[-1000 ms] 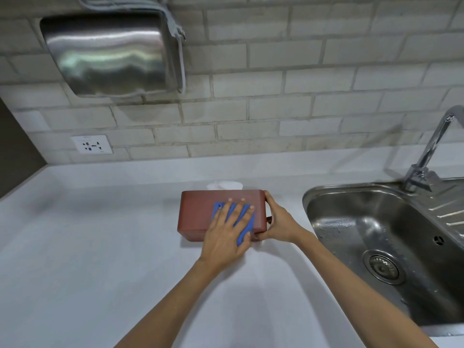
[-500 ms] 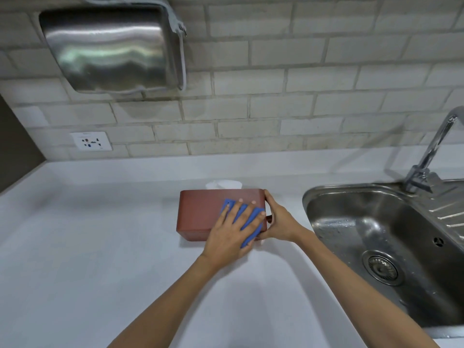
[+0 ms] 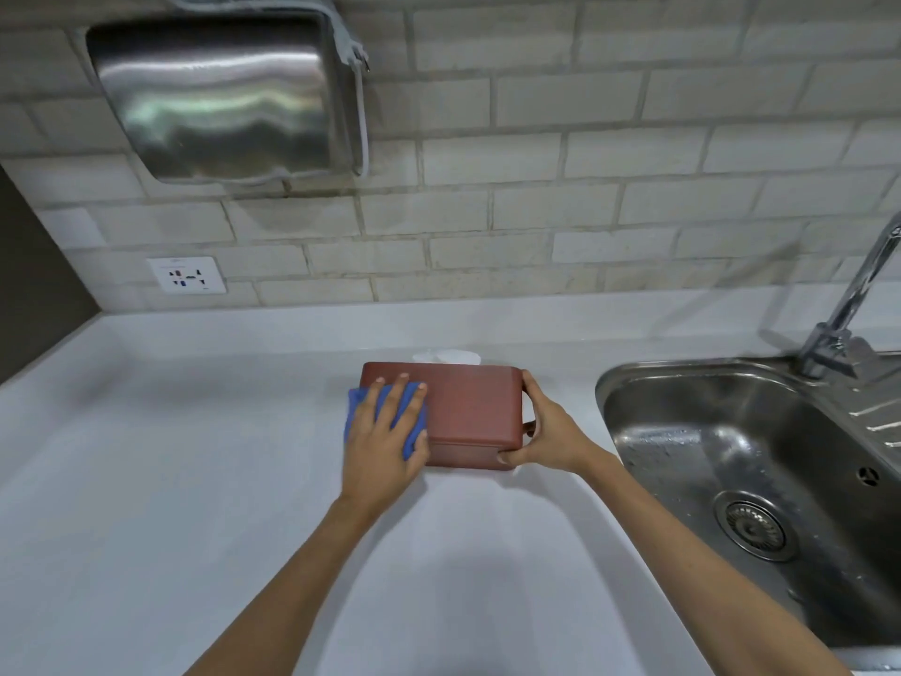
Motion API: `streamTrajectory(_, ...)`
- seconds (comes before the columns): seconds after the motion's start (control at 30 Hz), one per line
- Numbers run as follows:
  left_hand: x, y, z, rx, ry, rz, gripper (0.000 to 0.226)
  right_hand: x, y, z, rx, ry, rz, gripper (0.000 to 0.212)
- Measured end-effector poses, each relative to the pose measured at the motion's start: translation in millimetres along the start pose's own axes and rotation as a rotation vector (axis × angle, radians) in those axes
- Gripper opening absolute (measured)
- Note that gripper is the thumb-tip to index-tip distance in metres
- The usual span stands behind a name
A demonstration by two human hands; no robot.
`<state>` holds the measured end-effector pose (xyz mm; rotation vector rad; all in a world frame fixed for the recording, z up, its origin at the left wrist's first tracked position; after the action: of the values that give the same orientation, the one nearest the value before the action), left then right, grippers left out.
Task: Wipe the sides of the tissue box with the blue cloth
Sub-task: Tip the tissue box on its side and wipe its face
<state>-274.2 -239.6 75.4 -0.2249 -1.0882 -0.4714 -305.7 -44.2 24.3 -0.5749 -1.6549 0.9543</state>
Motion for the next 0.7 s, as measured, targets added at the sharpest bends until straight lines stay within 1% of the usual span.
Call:
streamTrajectory(0.13,-11,73,35,-0.115,-0.125,-0.039,0.048,-1,1,0,-0.002,0.023,-0.005,0.109)
streamTrajectory(0.17,-16,89,43,-0.135,-0.164,-0.052,0.050,-1,1,0,0.004,0.027,-0.019,0.105)
streamTrajectory(0.27,-39,114,59,-0.168,-0.337,-0.089,0.057,0,0,1,0.030,0.053,-0.101,0.070)
streamTrajectory(0.3,-42,113,62,-0.158,-0.354,-0.114,0.057,0,0,1,0.034,0.057,-0.108,0.071)
streamTrajectory(0.33,-40,109,63,-0.146,-0.336,-0.128,0.056,0,1,0,0.025,0.051,-0.090,0.082)
streamTrajectory(0.37,-33,101,62,-0.130,-0.284,-0.136,0.053,-1,1,0,0.014,0.044,-0.058,0.095)
streamTrajectory(0.4,-25,89,60,-0.100,-0.226,-0.144,0.051,-1,2,-1,0.007,0.037,-0.026,0.106)
streamTrajectory(0.43,-19,71,57,-0.045,-0.167,-0.152,0.050,-2,2,-1,0.003,0.034,-0.005,0.110)
streamTrajectory(0.6,-5,-26,32,0.322,-0.064,-0.148,0.058,-3,2,-5,-0.007,0.032,-0.005,0.109)
streamTrajectory(0.63,-4,-40,25,0.398,-0.036,-0.176,0.056,-4,2,-6,-0.007,0.037,-0.012,0.109)
streamTrajectory(0.7,-3,-63,10,0.573,0.045,-0.340,0.051,-7,-1,-8,0.003,0.058,-0.023,0.108)
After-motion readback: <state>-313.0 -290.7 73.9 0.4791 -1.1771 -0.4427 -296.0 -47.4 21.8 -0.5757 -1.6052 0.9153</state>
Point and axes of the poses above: each hand's wrist, its own z-axis towards the middle knuckle, its own x-axis out of the back of the hand, y = z × x, the point moved 9 cm from there along z, towards the middle knuckle, and after that the axes turned 11 degrees about -y, right-handed, at the moved point
